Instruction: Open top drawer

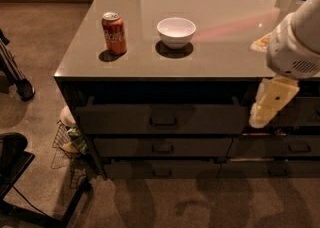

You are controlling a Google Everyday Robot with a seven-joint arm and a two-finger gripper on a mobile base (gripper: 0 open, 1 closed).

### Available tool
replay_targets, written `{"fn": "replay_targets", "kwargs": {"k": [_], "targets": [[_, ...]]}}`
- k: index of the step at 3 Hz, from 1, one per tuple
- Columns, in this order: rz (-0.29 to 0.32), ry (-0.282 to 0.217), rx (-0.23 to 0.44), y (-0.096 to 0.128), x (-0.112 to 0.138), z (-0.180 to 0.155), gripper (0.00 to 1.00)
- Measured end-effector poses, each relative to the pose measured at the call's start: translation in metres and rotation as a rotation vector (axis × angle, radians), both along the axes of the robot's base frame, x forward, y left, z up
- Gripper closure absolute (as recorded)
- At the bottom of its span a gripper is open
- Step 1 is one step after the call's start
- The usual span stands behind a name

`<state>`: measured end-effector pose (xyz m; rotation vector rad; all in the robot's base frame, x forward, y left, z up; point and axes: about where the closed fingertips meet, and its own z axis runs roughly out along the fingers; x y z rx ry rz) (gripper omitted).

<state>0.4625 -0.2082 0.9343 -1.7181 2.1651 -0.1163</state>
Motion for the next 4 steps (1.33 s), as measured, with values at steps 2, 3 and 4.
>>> {"fn": "replay_targets", "kwargs": {"k": [2,3,4], "targets": [[-0.002,-0.037,-0.152,0.018,0.035,-0.038,0.0],[-0.003,-0.024,-0.186,0.013,0.033,-0.039,0.0],[-0.009,-0.01,-0.124,0.031,0.021,-0.064,0.0]]}}
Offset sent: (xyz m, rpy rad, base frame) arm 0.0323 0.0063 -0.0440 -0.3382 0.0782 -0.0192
